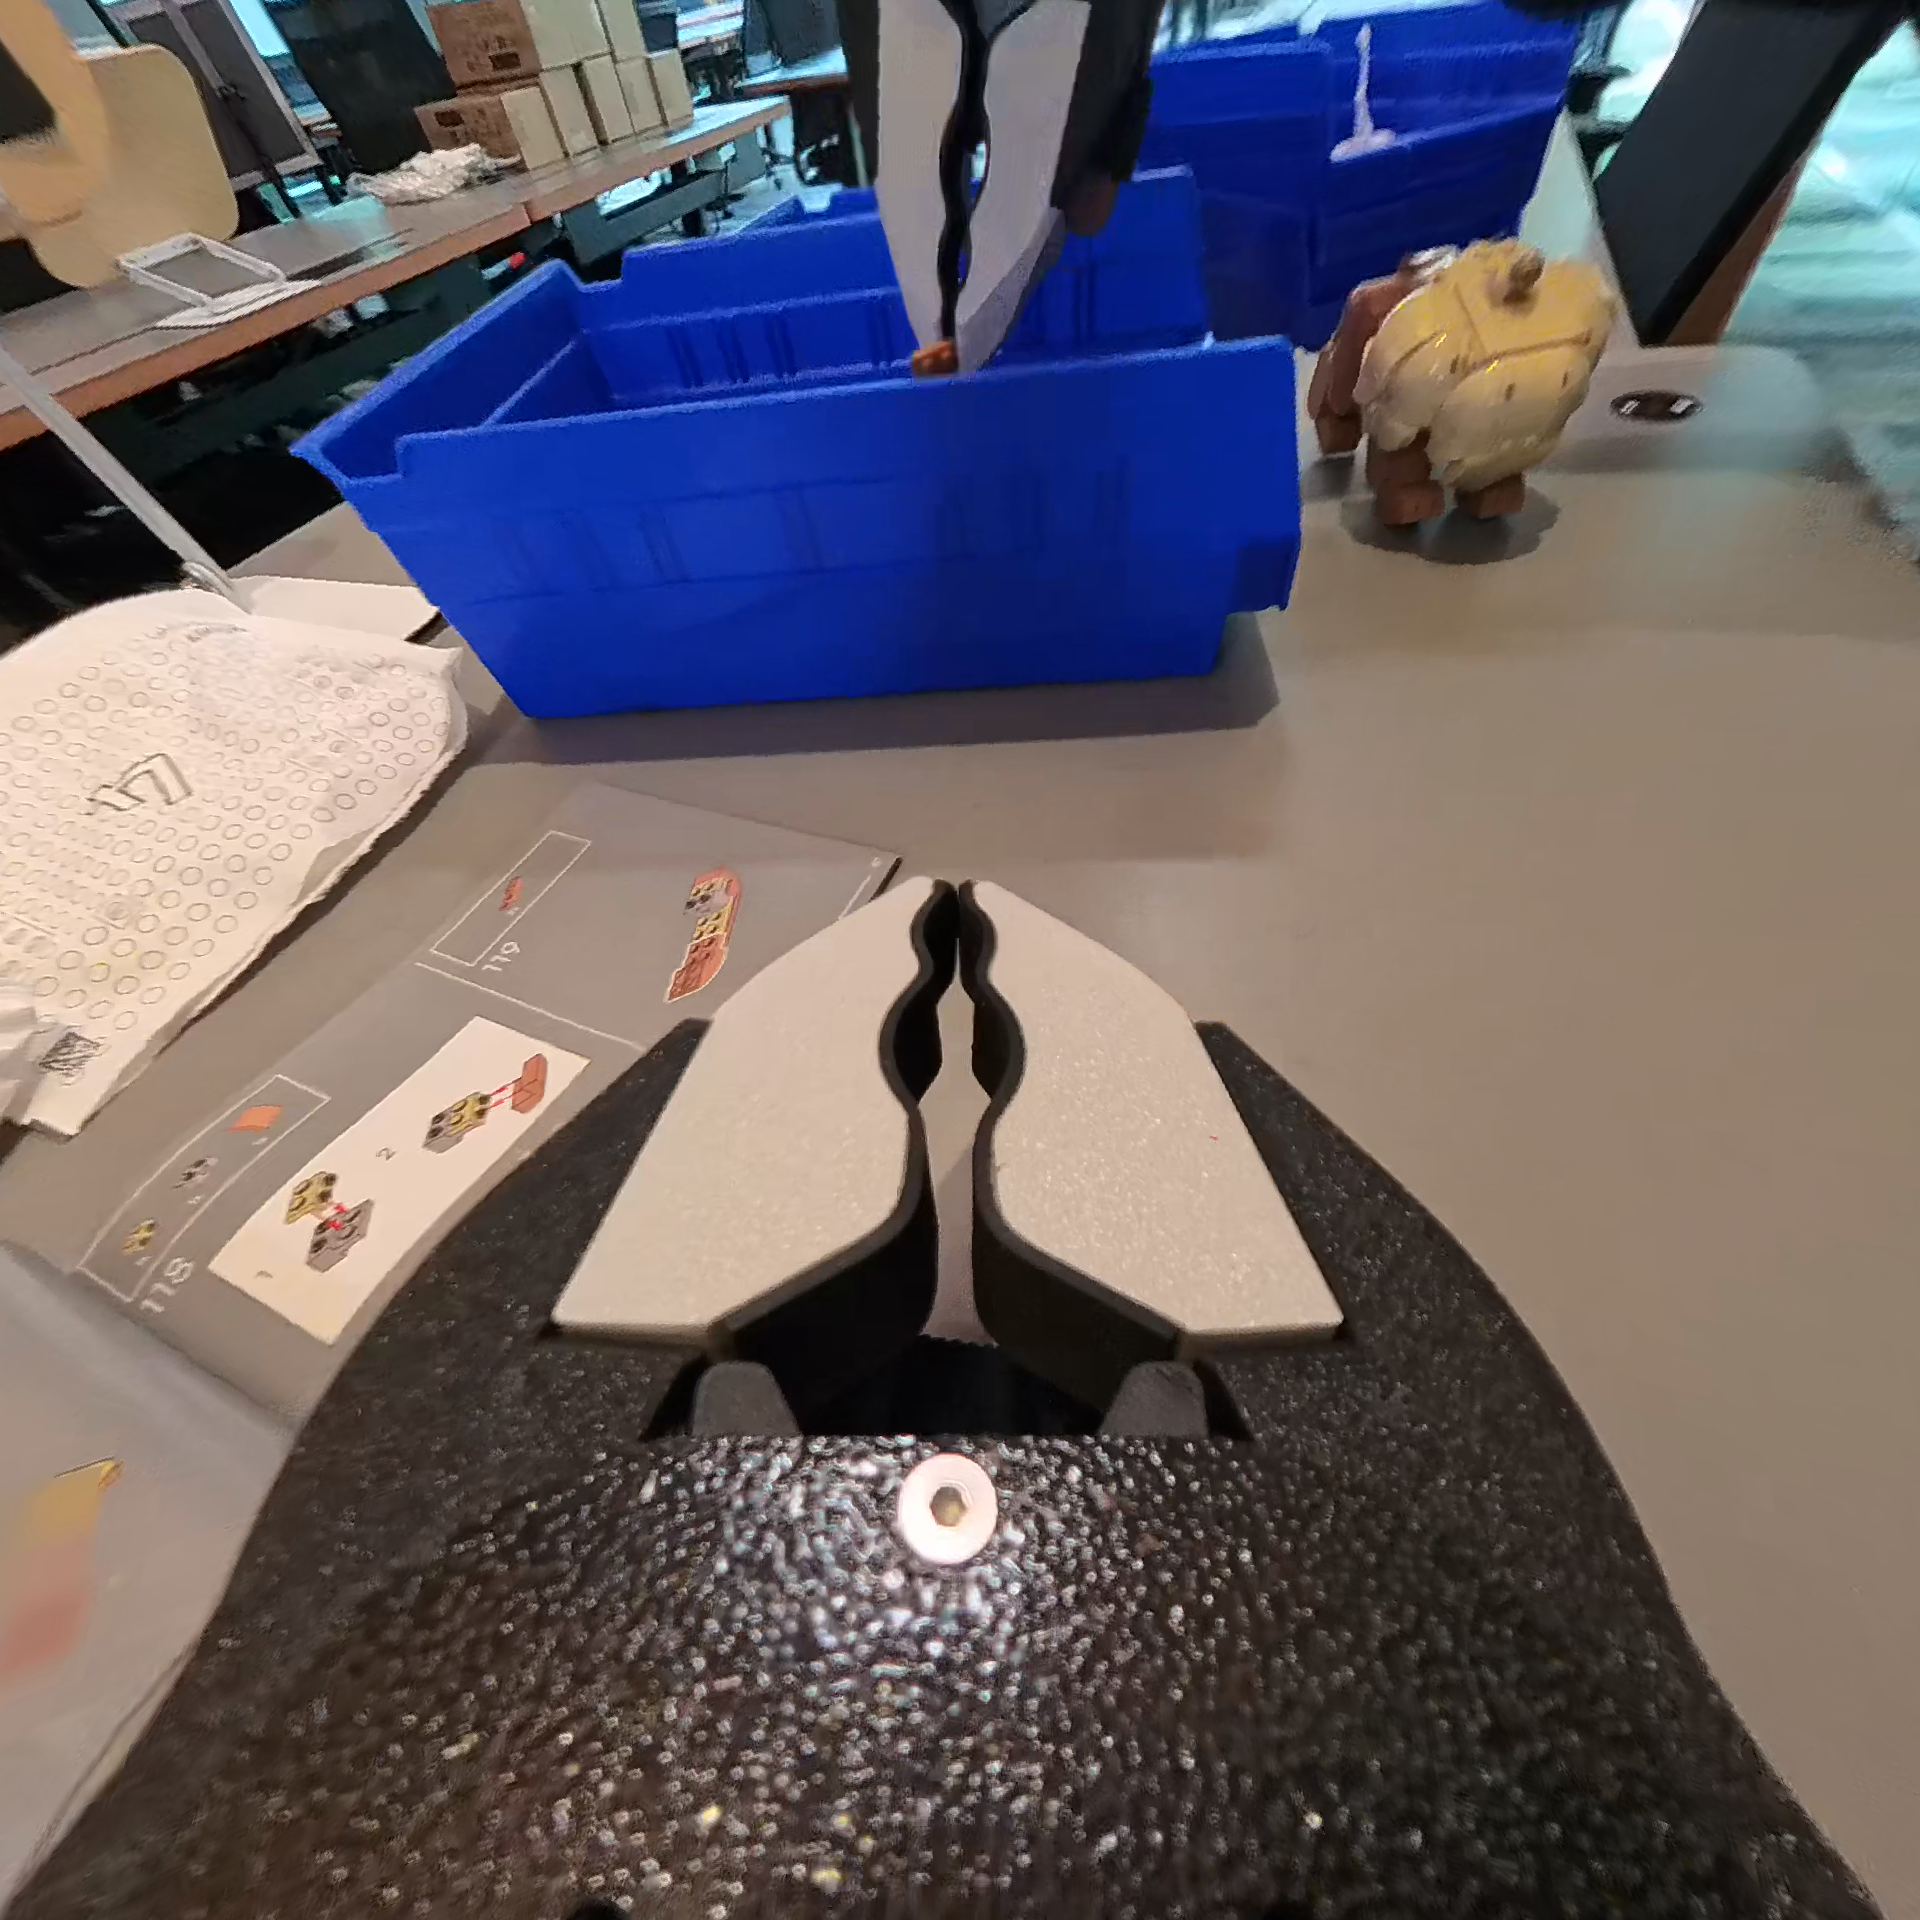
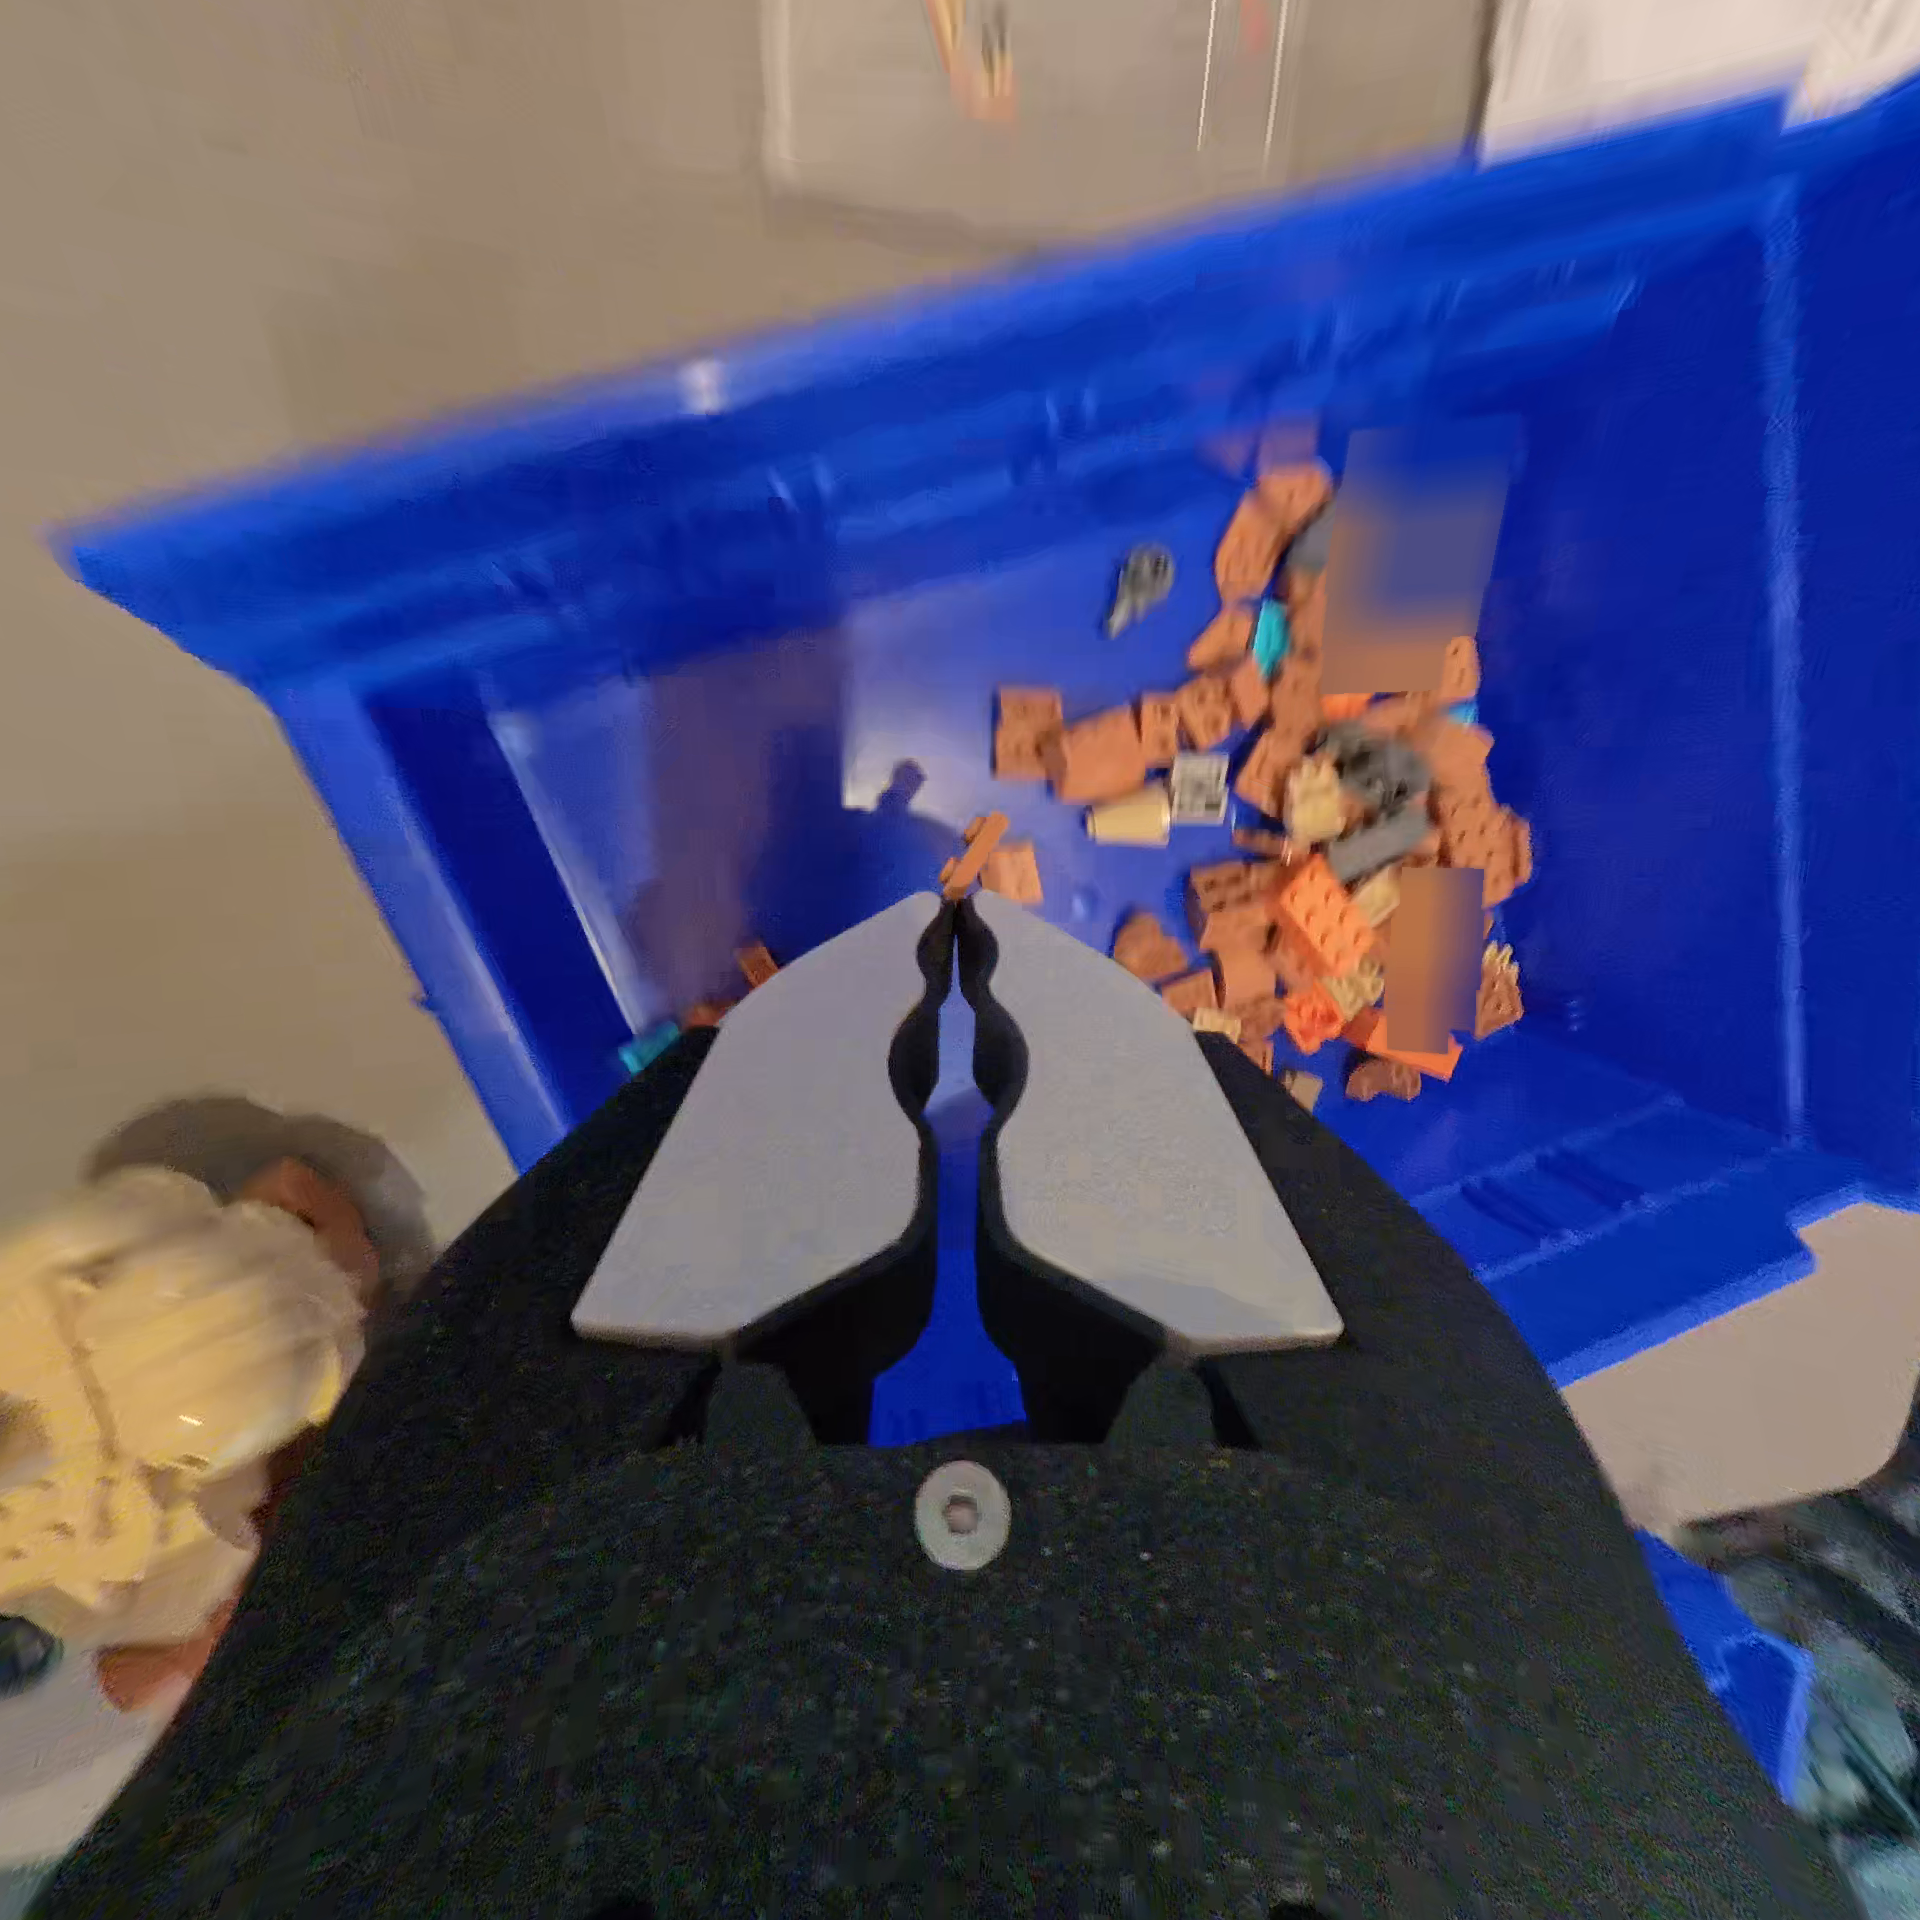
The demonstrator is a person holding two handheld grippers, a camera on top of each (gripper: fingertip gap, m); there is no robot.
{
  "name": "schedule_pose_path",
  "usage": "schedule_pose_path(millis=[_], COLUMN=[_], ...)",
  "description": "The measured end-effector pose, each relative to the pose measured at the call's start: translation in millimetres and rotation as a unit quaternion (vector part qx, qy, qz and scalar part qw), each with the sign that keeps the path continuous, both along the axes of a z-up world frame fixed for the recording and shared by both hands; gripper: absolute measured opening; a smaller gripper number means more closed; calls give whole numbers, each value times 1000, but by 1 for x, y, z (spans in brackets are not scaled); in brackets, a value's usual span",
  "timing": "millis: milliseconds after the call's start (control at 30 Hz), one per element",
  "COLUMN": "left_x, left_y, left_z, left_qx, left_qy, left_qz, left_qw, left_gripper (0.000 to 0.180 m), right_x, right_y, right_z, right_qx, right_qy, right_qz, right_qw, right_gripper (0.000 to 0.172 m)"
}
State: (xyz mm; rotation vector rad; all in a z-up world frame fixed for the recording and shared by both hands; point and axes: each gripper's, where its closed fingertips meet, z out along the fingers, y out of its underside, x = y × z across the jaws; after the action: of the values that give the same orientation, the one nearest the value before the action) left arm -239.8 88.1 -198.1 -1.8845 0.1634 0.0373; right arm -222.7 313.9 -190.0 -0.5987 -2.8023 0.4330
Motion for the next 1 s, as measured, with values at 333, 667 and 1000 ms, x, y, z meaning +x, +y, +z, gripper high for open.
schedule_pose_path(millis=[333,667,1000], left_x=[28,29,33], left_y=[-5,-7,-3], left_z=[31,40,20], left_qx=[74,86,23], left_qy=[-178,-295,-236], left_qz=[-108,-123,-107], left_qw=[975,944,966], left_gripper=[17,32,31], right_x=[21,8,3], right_y=[-147,-218,-228], right_z=[70,32,14], right_qx=[-100,18,55], right_qy=[217,400,448], right_qz=[55,63,109], right_qw=[969,914,886], right_gripper=[0,0,0])
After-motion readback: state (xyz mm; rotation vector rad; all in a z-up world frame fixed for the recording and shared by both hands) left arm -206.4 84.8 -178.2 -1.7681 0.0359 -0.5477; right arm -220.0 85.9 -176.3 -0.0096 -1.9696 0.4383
